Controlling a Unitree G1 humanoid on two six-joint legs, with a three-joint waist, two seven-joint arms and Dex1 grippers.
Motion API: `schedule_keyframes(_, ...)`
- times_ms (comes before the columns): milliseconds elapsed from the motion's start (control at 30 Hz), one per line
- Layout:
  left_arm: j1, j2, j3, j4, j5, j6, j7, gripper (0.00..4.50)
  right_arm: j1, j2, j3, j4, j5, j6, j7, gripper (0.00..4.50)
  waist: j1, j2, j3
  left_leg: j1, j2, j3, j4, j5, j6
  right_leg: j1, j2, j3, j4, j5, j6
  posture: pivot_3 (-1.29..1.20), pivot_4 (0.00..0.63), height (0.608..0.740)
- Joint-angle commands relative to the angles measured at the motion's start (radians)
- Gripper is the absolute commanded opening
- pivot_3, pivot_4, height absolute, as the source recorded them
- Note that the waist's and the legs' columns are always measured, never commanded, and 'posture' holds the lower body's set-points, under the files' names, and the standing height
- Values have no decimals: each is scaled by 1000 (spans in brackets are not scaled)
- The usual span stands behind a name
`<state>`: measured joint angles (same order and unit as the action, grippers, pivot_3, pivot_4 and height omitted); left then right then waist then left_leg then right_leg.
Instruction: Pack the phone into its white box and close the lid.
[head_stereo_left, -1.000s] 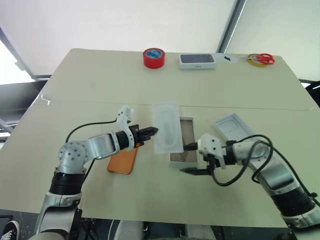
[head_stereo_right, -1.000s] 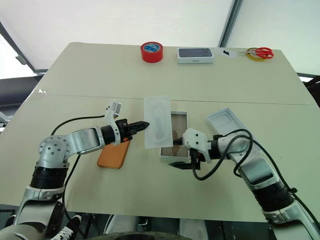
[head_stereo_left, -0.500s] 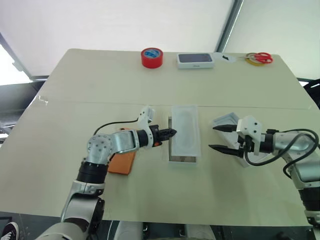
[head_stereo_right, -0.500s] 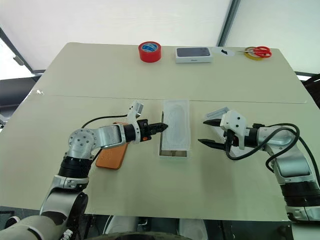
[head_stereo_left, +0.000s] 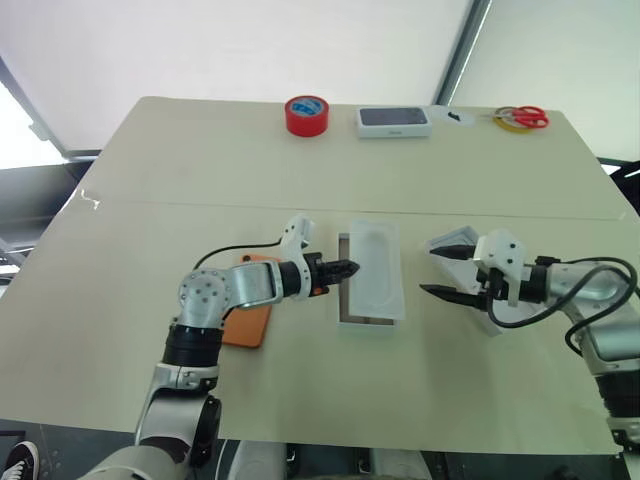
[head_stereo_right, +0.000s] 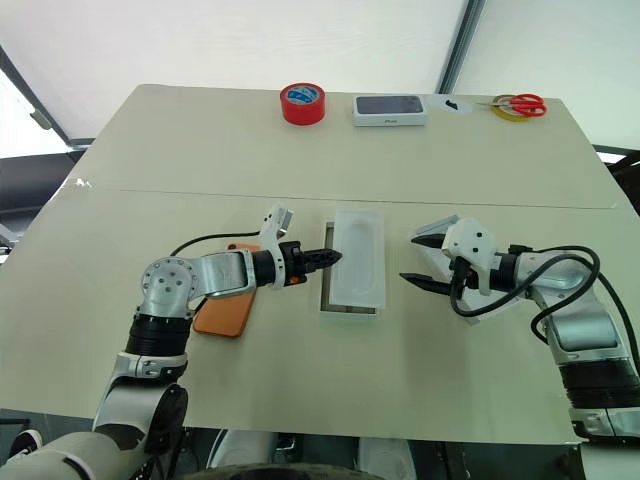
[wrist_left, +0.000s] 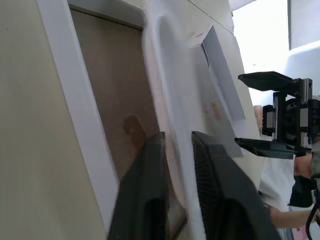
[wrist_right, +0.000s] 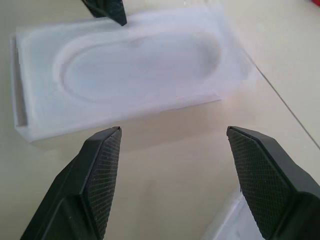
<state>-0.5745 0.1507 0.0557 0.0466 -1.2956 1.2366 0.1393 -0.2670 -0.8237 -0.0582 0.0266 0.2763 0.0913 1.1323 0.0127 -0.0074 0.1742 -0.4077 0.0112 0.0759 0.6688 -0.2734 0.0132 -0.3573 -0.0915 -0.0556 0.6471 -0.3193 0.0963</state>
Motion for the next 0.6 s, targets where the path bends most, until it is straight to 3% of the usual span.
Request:
schedule_keyframes(33, -30, 6, 26, -60, 5, 9, 2, 2843, -24, 6, -6, 11, -4, -25, -7, 3538, 0, 0, 0, 0, 0, 0, 0, 0, 0, 0, 0, 0, 0, 0, 0, 0, 150, 730)
schedule_keyframes(233, -24, 39, 63, -151, -23, 16, -16, 2843, -63, 27, 7, 13, 2, -15, -14, 3538, -1, 0, 0, 0, 0, 0, 0, 0, 0, 0, 0, 0, 0, 0, 0, 0, 150, 730)
schedule_keyframes(333, -3, 97, 54, -233, 66, -50, -90, 2843, -96, 54, 13, -5, 17, 16, -31, 3538, -3, 0, 0, 0, 0, 0, 0, 0, -1, 0, 1, 0, 0, 0, 0, 0, 150, 730)
schedule_keyframes(400, 27, 144, 53, -271, 148, -134, -175, 2885, -126, 87, 27, -9, -4, 23, -74, 2957, -4, 0, 0, 0, 1, 0, -1, 1, -2, 0, 2, 0, 0, 0, 0, 0, 150, 730)
schedule_keyframes(467, 77, 256, -14, -330, 311, -271, -327, 2885, -145, 114, 64, -24, -47, 8, -106, 2259, -7, 0, 0, 0, 1, 0, -2, 1, -3, -1, 3, 0, 0, 0, 0, 0, 150, 730)
schedule_keyframes(533, 140, 368, -88, -378, 461, -414, -488, 2885, -159, 140, 106, -31, -97, -4, -140, 1148, -9, 1, 0, 0, 2, 1, -3, 2, -4, -2, 4, 0, 0, 0, 0, 0, 150, 730)
schedule_keyframes(600, 196, 395, -76, -379, 509, -528, -591, 2885, -170, 162, 135, -26, -144, -31, -174, 58, -3, 1, 1, 0, 2, 2, -4, 2, -4, -3, 4, 0, 0, 0, 0, 0, 150, 730)
